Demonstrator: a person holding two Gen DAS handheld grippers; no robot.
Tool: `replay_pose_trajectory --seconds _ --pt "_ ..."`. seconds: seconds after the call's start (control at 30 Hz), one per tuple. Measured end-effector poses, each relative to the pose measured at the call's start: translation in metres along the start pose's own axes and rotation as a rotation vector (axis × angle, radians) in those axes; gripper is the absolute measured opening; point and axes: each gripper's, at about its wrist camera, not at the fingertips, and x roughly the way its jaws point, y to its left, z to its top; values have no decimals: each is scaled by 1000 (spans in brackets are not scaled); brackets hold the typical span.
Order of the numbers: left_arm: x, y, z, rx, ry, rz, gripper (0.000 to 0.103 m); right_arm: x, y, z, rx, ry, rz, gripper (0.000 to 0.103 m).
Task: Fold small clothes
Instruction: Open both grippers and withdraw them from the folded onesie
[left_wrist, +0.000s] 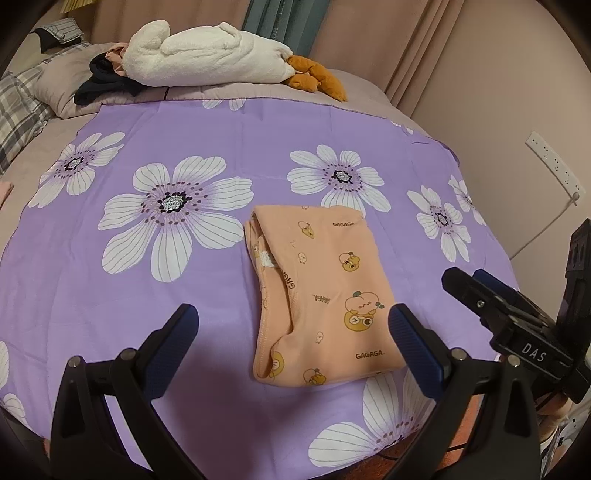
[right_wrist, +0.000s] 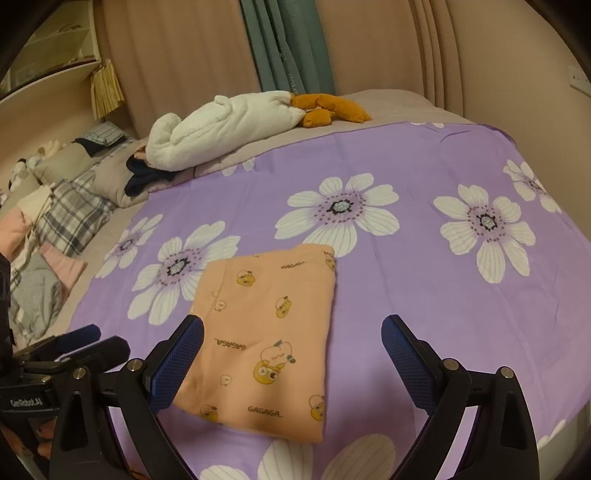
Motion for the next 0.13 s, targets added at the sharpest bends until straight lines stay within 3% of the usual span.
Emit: replay_pose_trajectory --seconds 0.13 --pt "-2 -1 0 1 -6 5 103 -1 -1 -1 0 4 -2 96"
